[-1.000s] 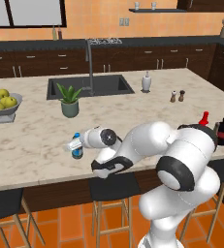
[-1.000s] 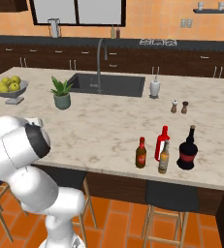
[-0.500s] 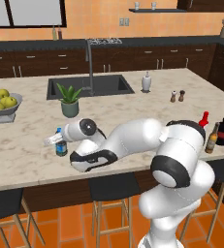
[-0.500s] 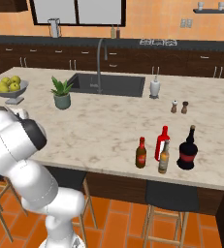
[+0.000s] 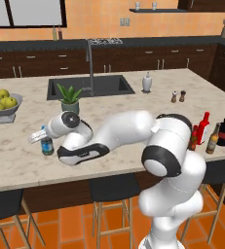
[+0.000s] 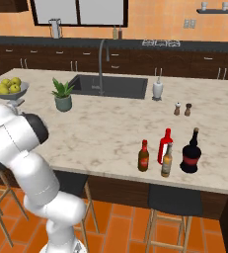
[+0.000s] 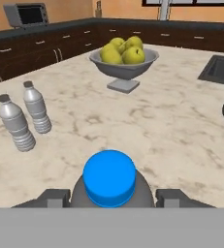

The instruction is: Move the plastic bottles in the middle to the plastics group, and the glass bottles in the middle to the glass group.

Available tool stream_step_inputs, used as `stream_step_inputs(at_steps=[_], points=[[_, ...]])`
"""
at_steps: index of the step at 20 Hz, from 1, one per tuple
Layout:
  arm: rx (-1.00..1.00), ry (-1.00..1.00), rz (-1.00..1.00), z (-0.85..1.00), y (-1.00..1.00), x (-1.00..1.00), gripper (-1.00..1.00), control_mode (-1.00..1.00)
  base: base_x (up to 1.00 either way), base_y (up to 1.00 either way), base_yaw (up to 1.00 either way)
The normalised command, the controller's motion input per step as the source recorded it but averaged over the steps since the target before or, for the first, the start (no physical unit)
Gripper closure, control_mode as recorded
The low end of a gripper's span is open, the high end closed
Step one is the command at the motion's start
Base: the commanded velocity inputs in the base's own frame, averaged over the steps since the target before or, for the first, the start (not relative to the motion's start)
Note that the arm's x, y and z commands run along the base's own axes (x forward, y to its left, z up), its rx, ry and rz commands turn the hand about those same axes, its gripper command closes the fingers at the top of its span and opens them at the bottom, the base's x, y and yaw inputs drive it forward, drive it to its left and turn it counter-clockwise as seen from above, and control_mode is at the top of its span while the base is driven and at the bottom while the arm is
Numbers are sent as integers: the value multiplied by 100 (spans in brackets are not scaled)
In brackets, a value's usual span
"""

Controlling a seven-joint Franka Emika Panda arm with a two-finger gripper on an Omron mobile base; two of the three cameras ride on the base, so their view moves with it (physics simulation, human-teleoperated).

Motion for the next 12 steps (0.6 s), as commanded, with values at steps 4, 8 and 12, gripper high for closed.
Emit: stream_step_inputs(at_steps=[4, 8, 12], points=[[0, 0, 2, 0, 77, -1, 100, -100, 0, 0, 0], [0, 0, 2, -1, 73, -23, 100, -100, 0, 0, 0], [0, 0, 2, -10, 61, -47, 100, -100, 0, 0, 0]])
